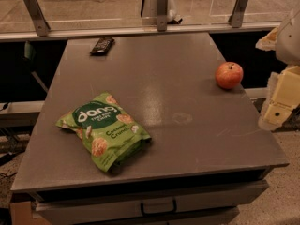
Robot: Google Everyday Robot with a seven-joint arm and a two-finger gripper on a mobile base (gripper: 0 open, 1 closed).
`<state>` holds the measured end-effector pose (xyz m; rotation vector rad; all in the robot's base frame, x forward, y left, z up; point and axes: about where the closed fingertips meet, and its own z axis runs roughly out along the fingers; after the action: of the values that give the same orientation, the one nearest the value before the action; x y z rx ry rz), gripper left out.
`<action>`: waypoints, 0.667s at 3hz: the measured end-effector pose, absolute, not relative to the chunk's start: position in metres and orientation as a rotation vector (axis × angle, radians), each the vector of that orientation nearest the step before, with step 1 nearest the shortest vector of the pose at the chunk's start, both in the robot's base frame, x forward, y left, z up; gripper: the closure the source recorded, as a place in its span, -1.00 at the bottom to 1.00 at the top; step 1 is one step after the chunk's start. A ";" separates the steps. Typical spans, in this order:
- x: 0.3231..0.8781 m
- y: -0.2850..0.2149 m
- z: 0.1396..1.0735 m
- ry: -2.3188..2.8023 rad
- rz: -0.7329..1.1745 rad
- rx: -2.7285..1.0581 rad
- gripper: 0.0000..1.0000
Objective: Pick green rice chip bag
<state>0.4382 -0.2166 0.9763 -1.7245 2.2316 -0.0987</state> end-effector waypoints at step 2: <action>0.443 -0.192 0.964 2.205 -0.009 -1.712 -1.00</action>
Offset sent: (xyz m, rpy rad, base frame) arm 0.0143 0.0678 -0.0391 0.1893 0.0590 0.0440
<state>0.4432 -0.1920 0.9638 -1.7115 2.2051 -0.0092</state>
